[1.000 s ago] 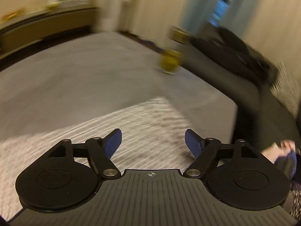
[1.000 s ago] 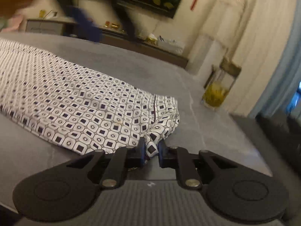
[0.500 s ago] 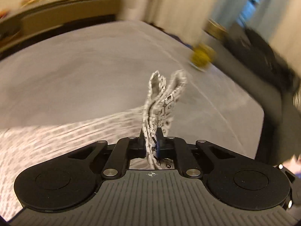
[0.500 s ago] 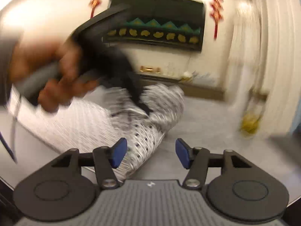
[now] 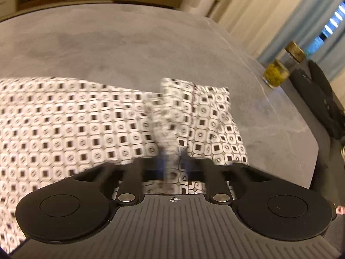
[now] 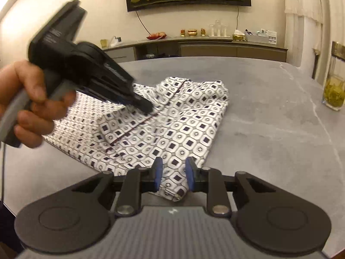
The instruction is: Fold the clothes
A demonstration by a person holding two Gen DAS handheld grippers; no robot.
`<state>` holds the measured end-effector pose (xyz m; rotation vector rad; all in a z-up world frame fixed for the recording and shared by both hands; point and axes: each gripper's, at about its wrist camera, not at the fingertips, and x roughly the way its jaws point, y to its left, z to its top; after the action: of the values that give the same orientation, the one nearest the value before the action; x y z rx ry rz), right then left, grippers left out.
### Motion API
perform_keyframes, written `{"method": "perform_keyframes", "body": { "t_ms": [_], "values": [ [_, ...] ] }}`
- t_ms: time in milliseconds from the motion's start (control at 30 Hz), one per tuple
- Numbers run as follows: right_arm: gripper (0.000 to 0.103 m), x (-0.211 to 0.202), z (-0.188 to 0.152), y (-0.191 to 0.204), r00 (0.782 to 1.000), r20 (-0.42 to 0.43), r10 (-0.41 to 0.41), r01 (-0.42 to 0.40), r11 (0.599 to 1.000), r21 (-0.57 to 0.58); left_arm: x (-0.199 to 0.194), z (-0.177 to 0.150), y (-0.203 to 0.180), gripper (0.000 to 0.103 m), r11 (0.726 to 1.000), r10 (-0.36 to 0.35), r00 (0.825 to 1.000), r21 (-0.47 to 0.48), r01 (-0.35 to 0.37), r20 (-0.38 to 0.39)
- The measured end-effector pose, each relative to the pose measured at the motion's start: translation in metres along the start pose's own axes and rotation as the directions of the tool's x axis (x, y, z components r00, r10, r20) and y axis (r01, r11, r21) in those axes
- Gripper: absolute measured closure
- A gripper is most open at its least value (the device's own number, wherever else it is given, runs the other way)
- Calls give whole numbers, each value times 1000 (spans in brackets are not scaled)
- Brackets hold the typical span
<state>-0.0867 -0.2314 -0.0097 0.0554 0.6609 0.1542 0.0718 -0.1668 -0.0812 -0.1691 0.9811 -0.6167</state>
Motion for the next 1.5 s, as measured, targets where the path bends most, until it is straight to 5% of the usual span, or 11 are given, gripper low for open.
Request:
{"method": "perform_keyframes", "body": {
  "t_ms": [400, 533, 833, 1033, 1100, 1133, 1300, 1367, 1400, 1433, 1500],
  "values": [
    [78, 32, 69, 16, 999, 45, -19, 20, 999, -29, -8, -26, 2, 82, 996, 88, 994, 23, -89, 70],
    [82, 96, 89, -2, 995, -90, -41, 46, 997, 59, -9, -29, 1, 82, 987, 148, 986, 49, -152, 73],
    [74, 23, 22, 14, 995, -85, -51, 56, 997, 50, -31, -49, 1, 75, 985, 114, 992, 126, -121, 57],
    [45, 6, 14, 14, 993, -21, -115, 116, 991, 62, -34, -40, -20, 59, 972, 159, 983, 163, -172, 90],
    [64, 14, 11, 15, 995, -48, -90, 93, 994, 56, -36, -28, -37, 39, 970, 145, 983, 179, -163, 113],
    [95, 17, 9, 17, 995, -57, -83, 86, 995, 48, -34, -21, -48, 29, 969, 132, 985, 196, -152, 113],
    [99, -7, 15, 57, 987, 71, -141, 149, 981, -123, 6, -3, -111, 27, 907, 99, 995, 412, -89, -2],
    [99, -12, 16, 68, 983, 122, -140, 159, 973, -168, 27, -5, -128, 35, 862, 138, 989, 497, -96, -48],
    [99, -14, 16, 71, 981, 141, -133, 158, 971, -181, 34, -6, -126, 49, 850, 172, 984, 512, -124, -48],
    [99, -15, 15, 72, 982, 152, -115, 142, 974, -175, 39, -6, -123, 90, 842, 203, 978, 518, -150, -47],
    [93, -18, 12, 72, 981, 175, -80, 109, 980, -163, 38, -3, -111, 103, 852, 217, 975, 495, -171, -36]
  ]
}}
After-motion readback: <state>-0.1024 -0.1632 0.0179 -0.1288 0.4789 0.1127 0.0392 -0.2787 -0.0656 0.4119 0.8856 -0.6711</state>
